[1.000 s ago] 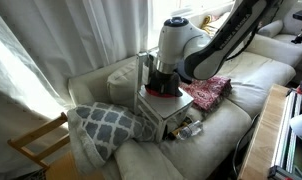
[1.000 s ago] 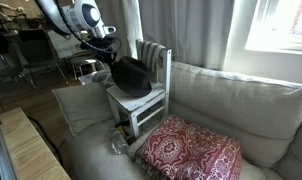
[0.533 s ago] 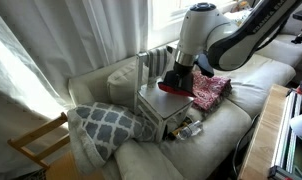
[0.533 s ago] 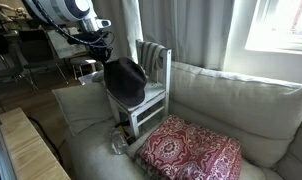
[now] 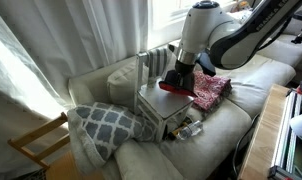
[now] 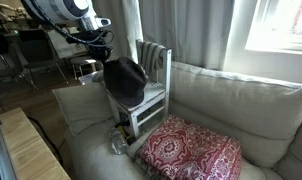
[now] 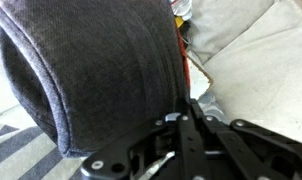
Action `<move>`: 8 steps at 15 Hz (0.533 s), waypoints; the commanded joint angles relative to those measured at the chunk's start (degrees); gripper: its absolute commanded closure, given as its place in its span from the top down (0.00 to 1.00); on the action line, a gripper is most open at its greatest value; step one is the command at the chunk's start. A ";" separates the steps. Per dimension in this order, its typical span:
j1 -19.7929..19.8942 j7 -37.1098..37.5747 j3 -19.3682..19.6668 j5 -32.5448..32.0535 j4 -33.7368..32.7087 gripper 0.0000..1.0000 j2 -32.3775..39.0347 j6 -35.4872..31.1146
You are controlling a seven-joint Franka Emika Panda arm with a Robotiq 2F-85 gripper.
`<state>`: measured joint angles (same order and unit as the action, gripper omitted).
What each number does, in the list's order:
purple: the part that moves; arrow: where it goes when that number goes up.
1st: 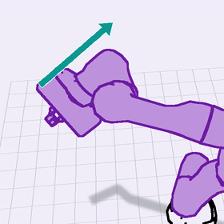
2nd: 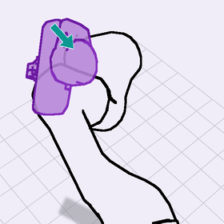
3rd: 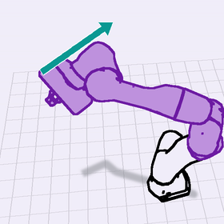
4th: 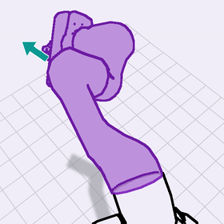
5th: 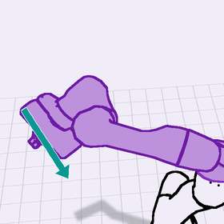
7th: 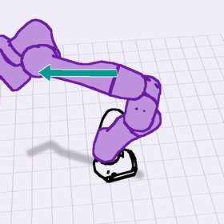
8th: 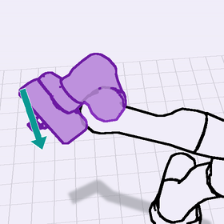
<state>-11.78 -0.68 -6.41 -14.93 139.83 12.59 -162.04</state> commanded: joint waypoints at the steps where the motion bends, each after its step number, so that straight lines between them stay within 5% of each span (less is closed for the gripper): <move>1: 4.76 -2.24 -0.30 8.07 -2.17 0.01 1.42 1.64; 4: 12.09 -9.18 -2.26 20.51 -2.10 0.01 0.38 2.75; 5: 18.95 -14.02 -7.13 25.65 -2.69 0.01 0.74 3.18; 8: 28.45 -24.36 -10.50 39.46 -4.94 0.01 1.49 5.99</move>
<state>7.33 -16.28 -11.90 13.25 137.29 13.30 -159.60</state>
